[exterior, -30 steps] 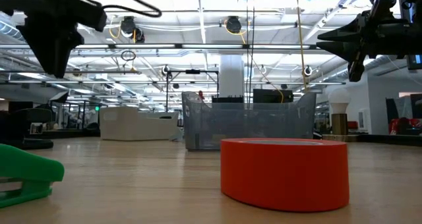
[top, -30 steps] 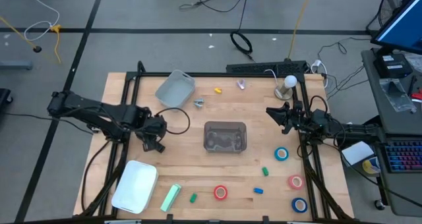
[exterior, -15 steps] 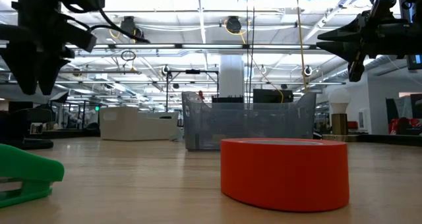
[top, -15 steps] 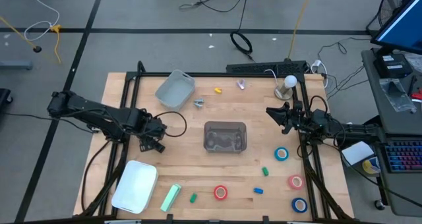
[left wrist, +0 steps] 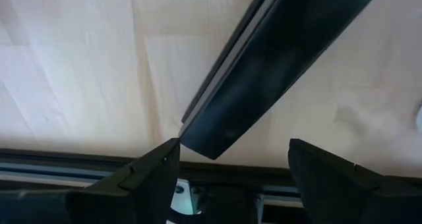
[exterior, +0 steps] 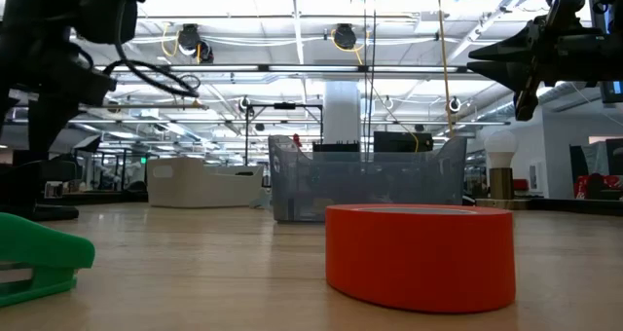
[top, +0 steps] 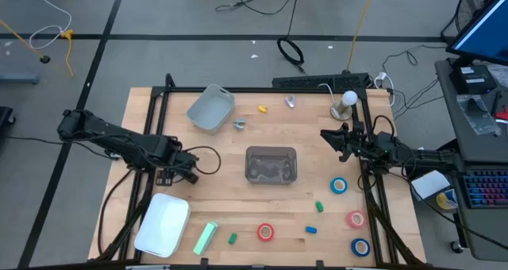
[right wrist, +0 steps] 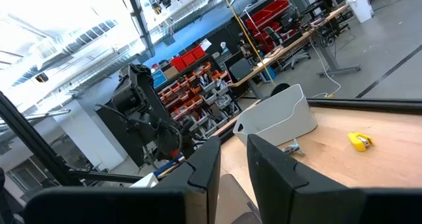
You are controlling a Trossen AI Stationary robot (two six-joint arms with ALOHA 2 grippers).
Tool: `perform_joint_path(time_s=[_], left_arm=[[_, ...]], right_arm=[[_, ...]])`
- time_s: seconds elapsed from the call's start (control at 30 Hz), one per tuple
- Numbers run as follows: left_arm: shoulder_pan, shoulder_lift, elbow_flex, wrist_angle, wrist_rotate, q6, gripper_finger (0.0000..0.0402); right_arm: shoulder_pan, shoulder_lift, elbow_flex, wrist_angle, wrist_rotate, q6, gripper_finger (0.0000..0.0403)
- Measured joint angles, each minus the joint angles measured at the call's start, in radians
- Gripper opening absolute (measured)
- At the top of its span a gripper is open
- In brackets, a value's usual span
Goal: Pick and place Stapler, Stapler remover, tape
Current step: Put the black stapler into the gray bin
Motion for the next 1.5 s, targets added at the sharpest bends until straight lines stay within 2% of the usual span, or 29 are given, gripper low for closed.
perform_joint_path(time_s=[0.53,0.8,1.23,1.37,1.5], left_arm=[[0.000,0.000,-0.022,0.061,-0.001,-0.009,0.0275],[0.000,0.012,-0.022,0.140,0.009,-0.066,0.0275],[0.000,0.269,-0.041,0.171,0.022,-0.107,0.0273],[0.000,0.330,-0.041,0.197,0.024,-0.114,0.0244],[0.000,0.349,-0.040,0.237,0.049,-0.114,0.0189]], right_arm=[[0.000,0.000,0.000,-0.018,0.003,-0.010,0.0070],[0.000,0.000,0.000,-0.018,0.002,-0.010,0.0070],[0.000,0.000,0.000,-0.018,0.001,-0.010,0.0070],[0.000,0.000,0.000,-0.017,0.000,-0.010,0.0070],[0.000,0.000,0.000,-0.018,0.000,-0.009,0.0070]])
